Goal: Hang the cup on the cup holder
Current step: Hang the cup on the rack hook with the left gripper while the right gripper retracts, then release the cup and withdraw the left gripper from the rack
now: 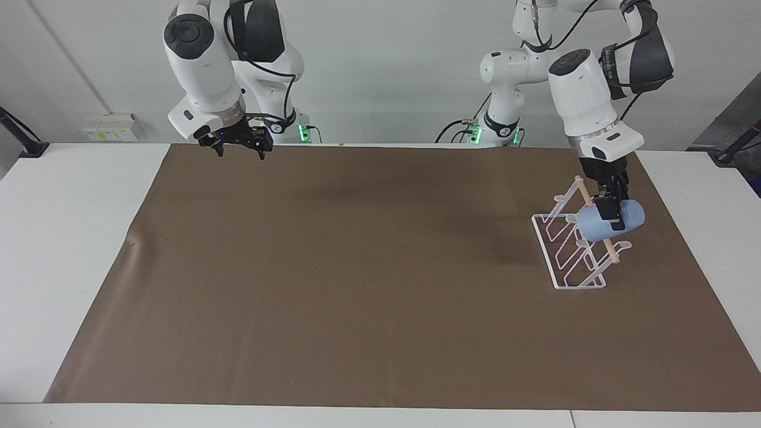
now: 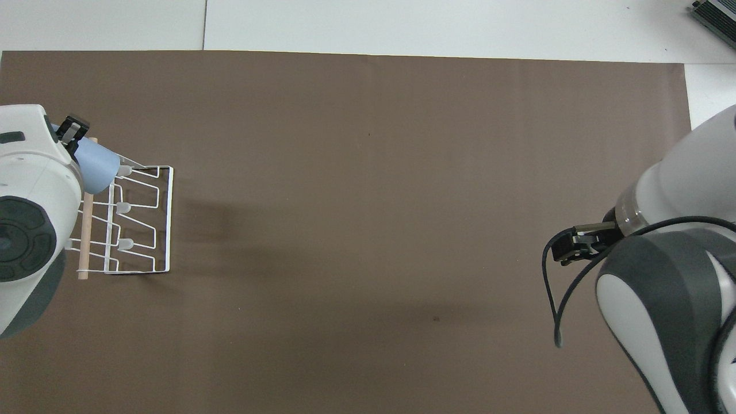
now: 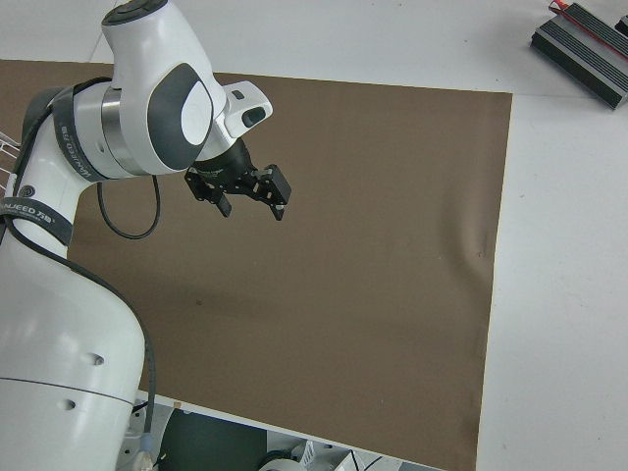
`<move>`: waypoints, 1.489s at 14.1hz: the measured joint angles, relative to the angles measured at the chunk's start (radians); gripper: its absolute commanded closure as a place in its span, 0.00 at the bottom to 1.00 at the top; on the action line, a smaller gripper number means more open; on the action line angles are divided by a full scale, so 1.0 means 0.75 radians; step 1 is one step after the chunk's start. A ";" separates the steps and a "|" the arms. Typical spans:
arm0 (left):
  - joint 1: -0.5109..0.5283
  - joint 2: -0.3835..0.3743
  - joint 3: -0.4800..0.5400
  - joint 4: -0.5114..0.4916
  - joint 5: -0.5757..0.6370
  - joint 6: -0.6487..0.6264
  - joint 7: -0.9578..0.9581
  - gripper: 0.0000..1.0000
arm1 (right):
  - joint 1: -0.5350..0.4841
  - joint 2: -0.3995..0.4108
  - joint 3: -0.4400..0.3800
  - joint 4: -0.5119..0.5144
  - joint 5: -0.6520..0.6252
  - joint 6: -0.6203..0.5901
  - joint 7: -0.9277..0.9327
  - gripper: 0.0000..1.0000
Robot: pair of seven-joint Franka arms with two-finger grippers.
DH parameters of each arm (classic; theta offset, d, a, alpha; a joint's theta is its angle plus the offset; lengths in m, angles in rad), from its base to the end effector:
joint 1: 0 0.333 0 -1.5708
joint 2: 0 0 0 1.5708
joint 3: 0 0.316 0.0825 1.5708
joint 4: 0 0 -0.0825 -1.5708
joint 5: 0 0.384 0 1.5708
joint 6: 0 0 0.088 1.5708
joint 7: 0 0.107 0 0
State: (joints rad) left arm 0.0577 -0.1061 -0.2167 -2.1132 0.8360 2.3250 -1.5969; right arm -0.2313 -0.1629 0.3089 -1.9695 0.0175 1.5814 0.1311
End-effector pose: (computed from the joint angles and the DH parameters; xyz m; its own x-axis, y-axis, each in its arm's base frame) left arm 0.5460 -0.0774 0.4985 0.3941 0.6137 0.6841 0.7745 -0.6225 0.1122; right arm 0.4840 0.0469 0.5208 0.9720 -0.0707 -0.2242 -0.0581 -0.9964 0.0622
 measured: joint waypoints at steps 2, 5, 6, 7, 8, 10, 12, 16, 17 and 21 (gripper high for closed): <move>-0.001 0.013 -0.001 -0.002 0.030 0.000 -0.019 1.00 | 0.000 -0.036 -0.003 -0.073 0.012 0.045 0.000 0.00; -0.009 0.029 -0.004 -0.012 0.078 0.001 -0.084 1.00 | 0.000 -0.057 -0.012 -0.093 0.032 0.067 0.000 0.00; -0.016 0.033 -0.003 -0.021 0.084 0.001 -0.097 1.00 | -0.001 -0.060 -0.014 -0.091 0.037 0.081 0.000 0.00; -0.023 0.036 -0.004 -0.028 0.092 0.001 -0.109 1.00 | -0.006 -0.064 -0.017 -0.086 0.039 0.099 0.000 0.00; -0.029 0.038 -0.004 -0.036 0.107 0.001 -0.120 1.00 | -0.019 -0.069 -0.018 -0.072 0.040 0.112 0.000 0.00; -0.034 0.040 -0.004 -0.056 0.150 0.001 -0.154 1.00 | -0.040 -0.077 -0.023 -0.025 0.042 0.158 0.000 0.00; -0.034 0.040 -0.003 -0.071 0.165 0.002 -0.171 1.00 | -0.046 -0.082 -0.023 0.008 0.044 0.268 0.000 0.00; -0.034 0.041 -0.004 -0.089 0.182 0.007 -0.182 0.00 | -0.052 -0.082 -0.024 0.013 0.045 0.498 0.000 0.00; -0.034 0.041 -0.004 -0.091 0.182 0.008 -0.182 0.00 | -0.055 -0.081 -0.024 0.013 0.045 0.524 0.000 0.00; -0.035 0.042 -0.004 -0.096 0.182 0.045 -0.179 0.00 | -0.077 -0.081 -0.025 0.013 0.045 0.540 0.000 0.00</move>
State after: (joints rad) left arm 0.0316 -0.0749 -0.2195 -2.1854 0.9728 2.3588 -1.7310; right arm -0.2887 -0.2239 0.2901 -1.9598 0.0510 1.9862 0.1313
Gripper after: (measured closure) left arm 0.000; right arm 0.000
